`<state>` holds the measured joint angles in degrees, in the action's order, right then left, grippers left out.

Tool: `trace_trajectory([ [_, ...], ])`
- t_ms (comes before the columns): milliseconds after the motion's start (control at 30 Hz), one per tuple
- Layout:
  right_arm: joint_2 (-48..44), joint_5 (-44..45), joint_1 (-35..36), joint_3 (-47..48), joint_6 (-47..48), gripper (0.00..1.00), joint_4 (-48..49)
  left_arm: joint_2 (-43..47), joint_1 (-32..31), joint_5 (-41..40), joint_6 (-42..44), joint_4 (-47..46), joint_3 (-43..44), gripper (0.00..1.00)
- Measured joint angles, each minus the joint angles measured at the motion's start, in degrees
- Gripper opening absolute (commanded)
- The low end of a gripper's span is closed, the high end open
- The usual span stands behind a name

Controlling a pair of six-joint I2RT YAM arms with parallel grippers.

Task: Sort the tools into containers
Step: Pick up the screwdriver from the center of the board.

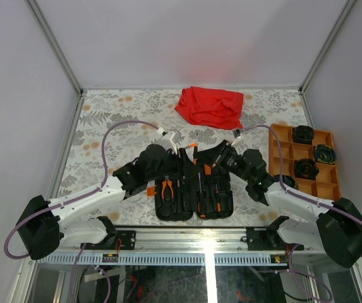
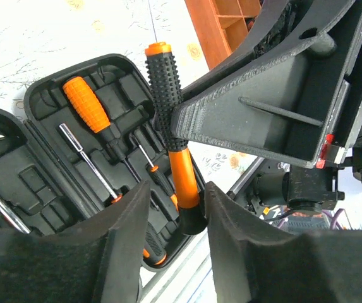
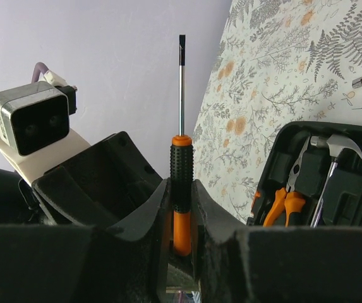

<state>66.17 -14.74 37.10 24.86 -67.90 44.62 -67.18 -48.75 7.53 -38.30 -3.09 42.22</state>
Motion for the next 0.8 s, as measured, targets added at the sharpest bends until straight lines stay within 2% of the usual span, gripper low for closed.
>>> trace_trajectory([
  [267, -1.2, 0.0, 0.0, 0.0, 0.8, 0.01, -1.4, 0.0, 0.0, 0.1, -0.6, -0.8, 0.0, 0.07],
  [367, -1.8, 0.1, 0.0, 0.0, 1.5, 0.07, -2.3, 0.0, 0.0, 0.1, -0.7, -0.7, 0.0, 0.0],
  [733, -4.8, 0.6, 0.0, 0.1, 4.9, 0.39, -6.7, 0.3, -0.2, -0.3, -0.7, -0.7, 0.0, 0.0],
  [800, -5.2, 0.7, 0.0, 0.2, 5.7, 0.42, -7.7, 0.3, -0.2, -0.6, -0.7, -0.7, 0.0, 0.0],
])
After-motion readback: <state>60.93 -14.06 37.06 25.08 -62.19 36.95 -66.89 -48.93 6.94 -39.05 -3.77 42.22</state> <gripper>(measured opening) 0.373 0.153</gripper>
